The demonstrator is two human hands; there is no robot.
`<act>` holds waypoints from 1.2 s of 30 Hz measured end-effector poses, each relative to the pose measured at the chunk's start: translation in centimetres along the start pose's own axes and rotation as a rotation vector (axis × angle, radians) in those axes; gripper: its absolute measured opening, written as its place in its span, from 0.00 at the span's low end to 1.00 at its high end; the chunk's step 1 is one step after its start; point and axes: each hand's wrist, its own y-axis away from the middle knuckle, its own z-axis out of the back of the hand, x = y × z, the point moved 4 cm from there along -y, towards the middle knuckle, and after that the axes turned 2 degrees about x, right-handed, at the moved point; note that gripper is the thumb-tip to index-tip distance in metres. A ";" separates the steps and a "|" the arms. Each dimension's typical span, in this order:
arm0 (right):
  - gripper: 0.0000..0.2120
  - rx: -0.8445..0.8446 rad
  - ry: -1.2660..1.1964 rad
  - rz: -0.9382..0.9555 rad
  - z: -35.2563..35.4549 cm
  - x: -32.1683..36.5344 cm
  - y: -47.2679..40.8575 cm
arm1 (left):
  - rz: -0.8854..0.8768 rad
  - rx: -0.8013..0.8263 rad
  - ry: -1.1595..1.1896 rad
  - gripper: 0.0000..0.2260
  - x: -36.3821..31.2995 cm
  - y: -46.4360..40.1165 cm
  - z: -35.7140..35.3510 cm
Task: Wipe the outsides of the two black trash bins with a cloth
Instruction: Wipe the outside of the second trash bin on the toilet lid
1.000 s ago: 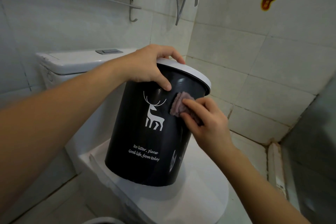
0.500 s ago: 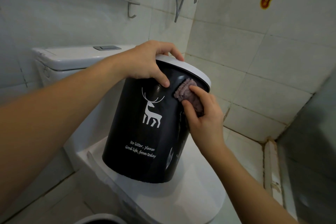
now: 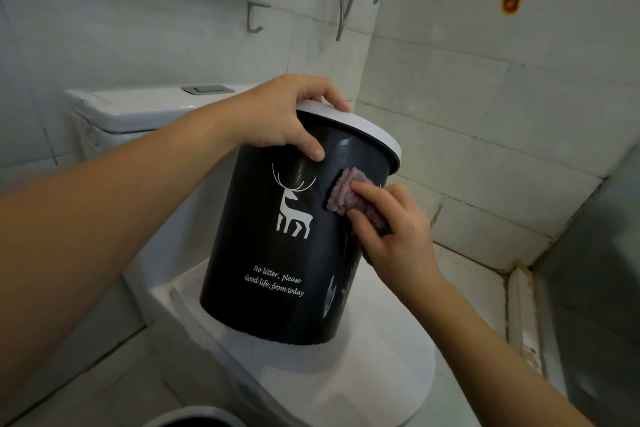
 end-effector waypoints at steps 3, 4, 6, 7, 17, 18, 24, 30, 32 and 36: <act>0.16 0.037 0.023 0.058 0.1 -0.3 0.5 | -0.001 0.007 -0.034 0.27 0.0 -0.3 -0.1; 0.16 0.030 0.020 0.050 0.1 -0.4 0.3 | -0.001 0.008 -0.042 0.27 0.0 -0.4 -0.1; 0.16 -0.003 0.016 0.001 0.2 -0.6 -0.2 | 0.000 0.004 -0.060 0.27 0.0 -0.5 -0.2; 0.16 -0.019 0.024 -0.023 0.2 -0.7 -0.5 | 0.000 0.003 -0.073 0.27 0.0 -0.6 -0.2; 0.14 0.085 0.024 0.174 0.0 -0.1 0.9 | 0.033 0.029 -0.091 0.27 0.0 -0.7 -0.6; 0.14 0.064 0.029 0.146 0.1 -0.2 0.5 | 0.035 0.021 -0.094 0.27 0.0 -0.7 -0.6; 0.14 -0.010 0.068 0.023 0.6 -0.5 -1.2 | 0.014 -0.020 -0.047 0.27 0.3 -0.7 -0.2; 0.13 0.245 0.087 0.304 -0.9 1.7 3.7 | 0.009 -0.034 0.013 0.29 0.9 -0.2 0.5; 0.12 0.237 0.112 0.318 -0.9 1.7 3.2 | 0.011 -0.036 0.024 0.29 1.0 0.0 0.6; 0.14 0.060 0.100 0.092 0.0 1.4 0.3 | 0.008 -0.037 0.040 0.28 0.8 0.1 0.5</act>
